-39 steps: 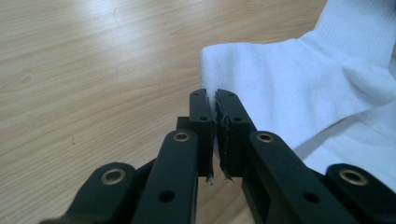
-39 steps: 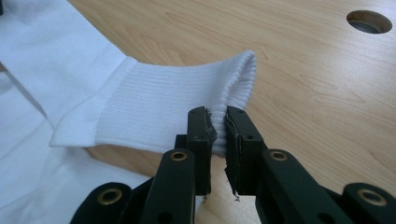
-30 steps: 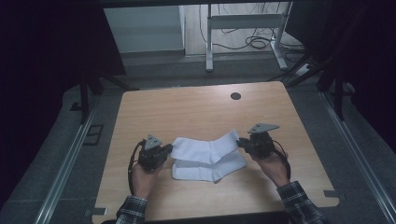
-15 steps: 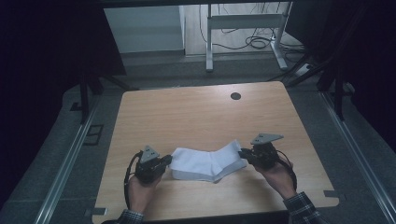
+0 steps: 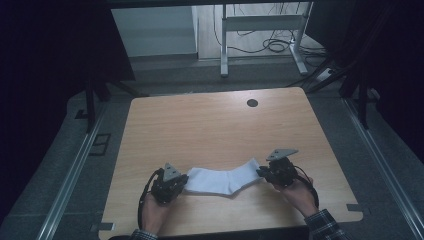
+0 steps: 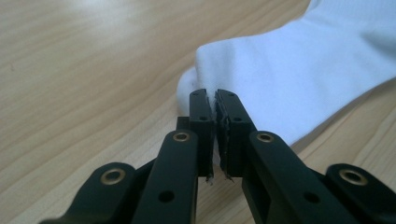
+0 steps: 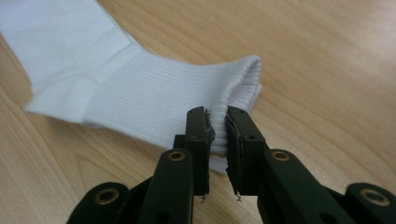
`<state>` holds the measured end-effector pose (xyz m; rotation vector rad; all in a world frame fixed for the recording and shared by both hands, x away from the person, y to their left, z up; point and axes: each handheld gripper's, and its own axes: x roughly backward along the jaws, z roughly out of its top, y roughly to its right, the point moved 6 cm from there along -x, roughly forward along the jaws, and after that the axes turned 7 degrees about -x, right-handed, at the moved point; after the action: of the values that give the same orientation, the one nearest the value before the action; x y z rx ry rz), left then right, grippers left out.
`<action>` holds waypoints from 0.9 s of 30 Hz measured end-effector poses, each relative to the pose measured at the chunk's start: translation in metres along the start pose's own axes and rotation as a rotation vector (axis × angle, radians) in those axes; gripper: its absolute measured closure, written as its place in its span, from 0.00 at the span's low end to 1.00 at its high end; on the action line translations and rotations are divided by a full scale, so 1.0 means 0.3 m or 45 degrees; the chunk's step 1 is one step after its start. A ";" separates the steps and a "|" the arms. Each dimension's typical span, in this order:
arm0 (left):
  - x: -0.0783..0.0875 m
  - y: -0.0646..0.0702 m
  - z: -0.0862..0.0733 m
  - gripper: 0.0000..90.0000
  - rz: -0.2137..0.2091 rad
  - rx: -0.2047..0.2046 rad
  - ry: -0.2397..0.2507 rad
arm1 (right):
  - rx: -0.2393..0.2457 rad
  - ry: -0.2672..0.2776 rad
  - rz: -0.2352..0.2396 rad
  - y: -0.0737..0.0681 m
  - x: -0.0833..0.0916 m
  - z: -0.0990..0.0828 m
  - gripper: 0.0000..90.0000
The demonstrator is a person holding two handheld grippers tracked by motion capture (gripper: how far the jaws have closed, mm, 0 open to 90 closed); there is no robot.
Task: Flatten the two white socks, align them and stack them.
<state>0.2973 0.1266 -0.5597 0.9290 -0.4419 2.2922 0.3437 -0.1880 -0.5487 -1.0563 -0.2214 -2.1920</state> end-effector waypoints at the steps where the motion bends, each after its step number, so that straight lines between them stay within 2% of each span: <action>1: -0.005 0.000 -0.004 0.92 0.002 0.000 -0.017 | -0.002 -0.016 -0.009 0.003 -0.007 -0.006 0.84; 3: -0.010 -0.002 -0.007 0.80 0.024 0.000 -0.028 | 0.005 -0.038 -0.037 0.011 -0.016 -0.016 0.78; 4: -0.006 -0.005 -0.002 0.72 0.037 0.005 -0.013 | 0.006 -0.034 -0.047 0.014 -0.014 -0.016 0.75; 6: 0.006 -0.012 0.011 0.63 0.041 0.032 0.032 | 0.007 0.007 -0.059 0.019 -0.002 -0.002 0.71; 7: 0.010 -0.016 0.014 0.59 0.019 0.062 0.054 | 0.002 0.034 -0.064 0.020 0.005 0.008 0.69; 9: 0.005 -0.021 0.011 0.56 -0.017 0.109 0.059 | -0.008 0.067 -0.062 0.023 0.009 0.022 0.67; 11: -0.016 -0.029 -0.003 0.56 -0.032 0.154 0.034 | -0.015 0.065 -0.067 0.027 -0.006 0.027 0.66; 14: -0.048 -0.040 -0.018 0.56 -0.030 0.172 -0.008 | -0.018 0.028 -0.068 0.035 -0.044 0.018 0.65; 16: -0.063 -0.043 -0.021 0.56 -0.050 0.195 -0.016 | -0.022 0.001 -0.066 0.041 -0.064 0.009 0.64; 20: -0.075 -0.038 -0.020 0.65 -0.079 0.192 -0.014 | -0.090 -0.016 -0.009 0.055 -0.079 -0.005 0.65; 22: -0.079 -0.033 -0.018 0.72 -0.097 0.189 -0.004 | -0.122 -0.018 0.033 0.062 -0.081 -0.009 0.72; 23: -0.082 -0.031 -0.016 0.76 -0.112 0.195 0.002 | -0.160 -0.021 0.083 0.062 -0.082 -0.012 0.78; 24: -0.084 -0.030 -0.015 0.80 -0.126 0.203 0.006 | -0.186 -0.023 0.105 0.061 -0.083 -0.012 0.80; 27: -0.090 -0.035 -0.011 0.87 -0.155 0.229 0.011 | -0.180 -0.046 0.105 0.060 -0.081 -0.007 0.86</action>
<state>0.3178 0.1248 -0.5805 1.0039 -0.1717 2.2507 0.3647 -0.1901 -0.5706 -1.1623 -0.0390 -2.1410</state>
